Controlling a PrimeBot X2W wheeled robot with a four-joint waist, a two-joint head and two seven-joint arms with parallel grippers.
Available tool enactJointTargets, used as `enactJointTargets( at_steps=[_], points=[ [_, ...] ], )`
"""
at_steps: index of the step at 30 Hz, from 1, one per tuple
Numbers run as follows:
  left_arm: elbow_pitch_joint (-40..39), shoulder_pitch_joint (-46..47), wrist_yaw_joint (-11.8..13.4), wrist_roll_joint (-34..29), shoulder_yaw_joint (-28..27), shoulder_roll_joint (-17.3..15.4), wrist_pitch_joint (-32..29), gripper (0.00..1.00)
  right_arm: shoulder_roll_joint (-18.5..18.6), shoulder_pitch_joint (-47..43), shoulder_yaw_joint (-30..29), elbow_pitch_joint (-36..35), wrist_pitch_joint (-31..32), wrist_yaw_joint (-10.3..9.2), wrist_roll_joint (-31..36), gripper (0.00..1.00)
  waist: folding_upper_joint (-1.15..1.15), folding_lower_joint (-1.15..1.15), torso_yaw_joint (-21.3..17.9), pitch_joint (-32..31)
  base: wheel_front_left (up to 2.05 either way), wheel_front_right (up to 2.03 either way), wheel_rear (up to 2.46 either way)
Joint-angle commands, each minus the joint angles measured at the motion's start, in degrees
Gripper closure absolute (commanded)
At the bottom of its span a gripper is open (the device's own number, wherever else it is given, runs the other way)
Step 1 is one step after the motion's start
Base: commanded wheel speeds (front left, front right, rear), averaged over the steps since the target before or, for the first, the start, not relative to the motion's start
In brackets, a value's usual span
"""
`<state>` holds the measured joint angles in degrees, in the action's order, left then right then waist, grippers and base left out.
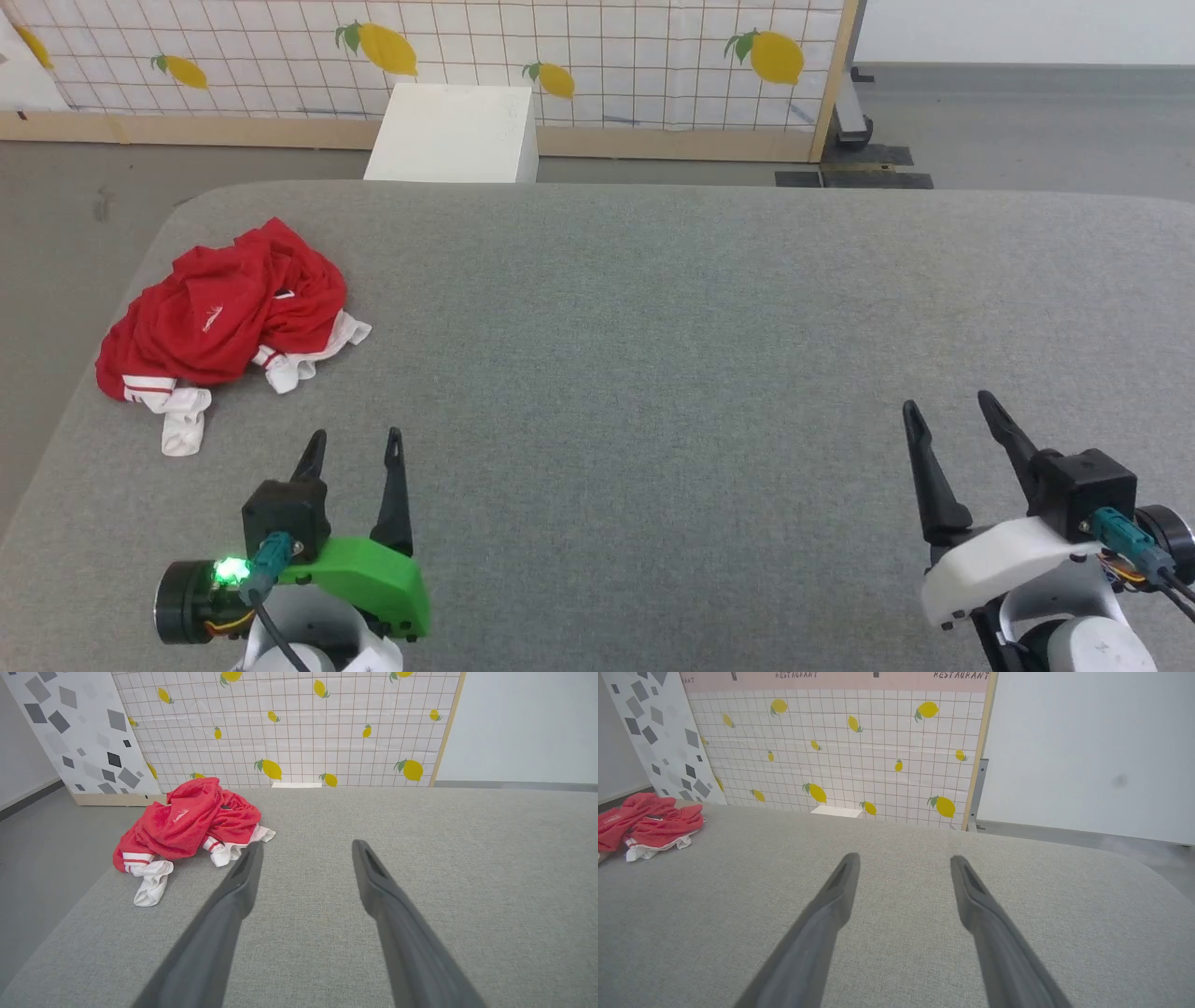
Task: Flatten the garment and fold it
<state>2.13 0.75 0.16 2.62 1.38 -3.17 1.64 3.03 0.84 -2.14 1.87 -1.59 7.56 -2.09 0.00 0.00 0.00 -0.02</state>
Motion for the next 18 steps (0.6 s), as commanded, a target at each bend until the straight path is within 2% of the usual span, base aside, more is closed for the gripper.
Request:
enactJointTargets(
  at_steps=[1,18],
  points=[
    [0.44,0.23,0.46,0.65,0.26,0.03,0.67,0.0,-0.03,-0.36,-0.51,0.37,-0.67,-0.01,-0.59,0.0,0.0,0.0,0.0,-0.01,0.0,0.0,0.0],
    [2.01,0.47,1.06,1.79,1.31,-0.14,2.69,0.0,-0.05,-0.69,-3.14,1.01,-2.69,-0.02,-1.44,0.0,0.0,0.0,-0.13,-0.22,0.0,0.0,0.0]
  ],
)
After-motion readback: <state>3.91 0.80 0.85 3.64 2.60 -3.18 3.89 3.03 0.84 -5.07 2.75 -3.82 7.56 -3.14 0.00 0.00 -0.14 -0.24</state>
